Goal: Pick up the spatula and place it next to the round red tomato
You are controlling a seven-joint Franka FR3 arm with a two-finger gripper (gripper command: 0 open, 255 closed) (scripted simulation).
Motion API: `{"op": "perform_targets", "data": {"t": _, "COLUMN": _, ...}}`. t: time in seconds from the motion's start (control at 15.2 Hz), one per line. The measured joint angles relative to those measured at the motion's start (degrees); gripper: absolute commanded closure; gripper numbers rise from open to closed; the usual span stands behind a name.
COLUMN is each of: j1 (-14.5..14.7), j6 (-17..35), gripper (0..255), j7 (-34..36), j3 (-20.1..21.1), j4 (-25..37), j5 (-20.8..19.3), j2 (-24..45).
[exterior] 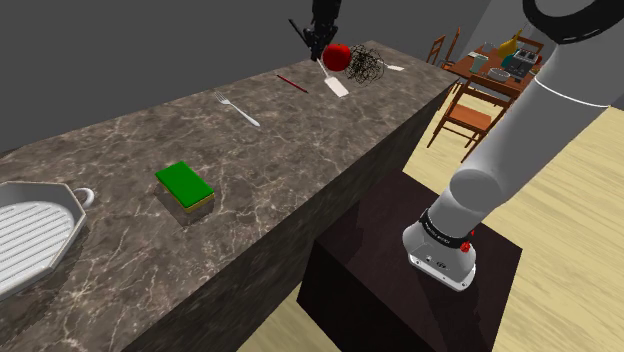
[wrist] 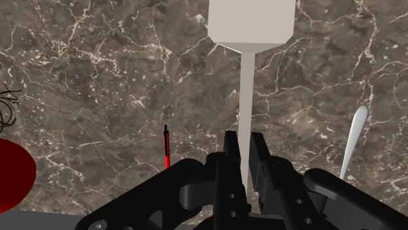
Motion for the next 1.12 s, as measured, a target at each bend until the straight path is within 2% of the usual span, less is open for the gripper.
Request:
{"op": "perform_targets", "data": {"t": 0.4, "j1": -3.08, "j6": -2.54, "gripper": 255, "j7": -5.75, "j3": -2.63, "j4": 11.39, "j5": 0.11, "j2": 8.89}}
{"op": "perform_targets", "data": {"t": 0.86, "j1": -6.63, "j6": -8.33, "gripper": 255, "j7": -11.26, "j3": -4.57, "j4": 30.97, "j5": 0.78, "j2": 22.75}}
{"op": "perform_targets", "data": {"t": 1.12, "j1": -7.07, "j6": -5.87, "gripper": 255, "j7": -11.96, "j3": -4.73, "j4": 28.84, "j5": 0.87, "j2": 23.13}}
